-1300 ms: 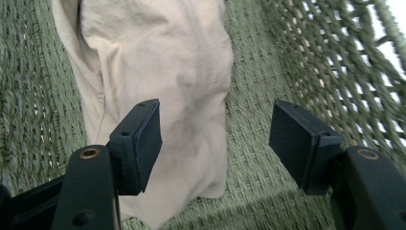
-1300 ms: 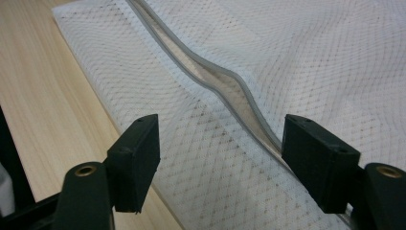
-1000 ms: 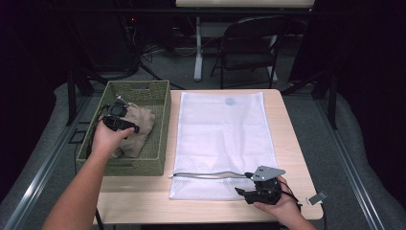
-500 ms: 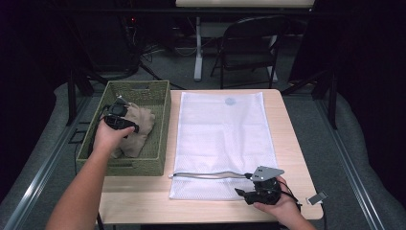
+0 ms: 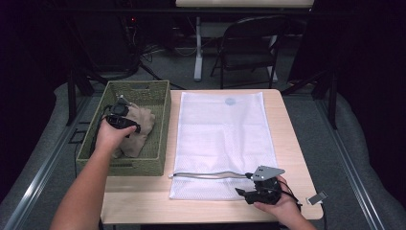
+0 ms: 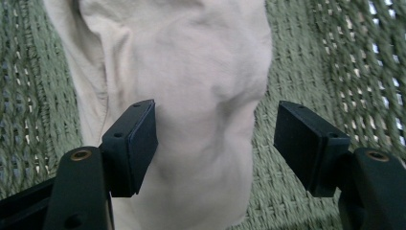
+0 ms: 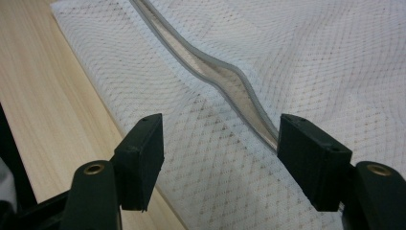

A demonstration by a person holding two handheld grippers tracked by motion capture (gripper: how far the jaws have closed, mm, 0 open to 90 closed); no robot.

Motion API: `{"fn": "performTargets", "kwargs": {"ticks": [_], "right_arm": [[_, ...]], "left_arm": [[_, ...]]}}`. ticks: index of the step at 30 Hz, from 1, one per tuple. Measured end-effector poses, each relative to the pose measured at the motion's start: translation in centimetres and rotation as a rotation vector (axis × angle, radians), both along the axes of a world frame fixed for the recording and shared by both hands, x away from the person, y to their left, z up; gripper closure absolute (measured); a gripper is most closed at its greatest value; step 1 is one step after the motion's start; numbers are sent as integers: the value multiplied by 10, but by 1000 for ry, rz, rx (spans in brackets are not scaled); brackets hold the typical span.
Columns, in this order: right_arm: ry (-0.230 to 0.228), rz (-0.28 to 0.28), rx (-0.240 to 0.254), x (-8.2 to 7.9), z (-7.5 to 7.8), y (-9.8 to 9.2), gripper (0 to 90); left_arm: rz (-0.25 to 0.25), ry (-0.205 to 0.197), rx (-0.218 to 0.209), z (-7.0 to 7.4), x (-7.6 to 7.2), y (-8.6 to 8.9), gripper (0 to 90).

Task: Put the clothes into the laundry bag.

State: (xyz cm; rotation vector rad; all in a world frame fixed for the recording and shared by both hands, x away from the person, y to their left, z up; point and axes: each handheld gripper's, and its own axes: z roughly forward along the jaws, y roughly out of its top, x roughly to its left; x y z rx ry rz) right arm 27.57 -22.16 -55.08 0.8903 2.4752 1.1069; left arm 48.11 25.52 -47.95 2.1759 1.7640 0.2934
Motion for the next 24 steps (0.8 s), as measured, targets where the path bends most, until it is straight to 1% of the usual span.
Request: {"fn": "performTargets", "kwargs": {"ticks": [1, 4, 5, 8, 11, 12, 14, 17, 21, 24], "right_arm": [[1, 1, -1, 0, 0, 0, 326], [2, 3, -2, 0, 0, 0, 325], [2, 3, -2, 0, 0, 0, 325], [5, 7, -4, 0, -1, 0, 324], [5, 8, -4, 0, -1, 1, 324], [4, 8, -4, 0, -1, 1, 323], [4, 8, -4, 0, -1, 0, 323], [2, 5, -2, 0, -1, 0, 323], [8, 7, -2, 0, -2, 0, 323], [11, 9, -3, 1, -2, 1, 323]], "left_arm": [[4, 4, 1, -1, 1, 1, 315], [7, 14, 24, -4, 3, 1, 312], [7, 9, 32, -6, 4, 2, 312], [11, 19, 48, -10, 7, 4, 309], [20, 40, 59, -16, 11, 7, 308], [24, 49, 61, -20, 13, 9, 302], [23, 52, 59, -22, 15, 9, 299], [19, 69, 55, -28, 19, 9, 299], [14, 73, 61, -33, 23, 7, 281], [19, 76, 52, -35, 24, 8, 270]]}}
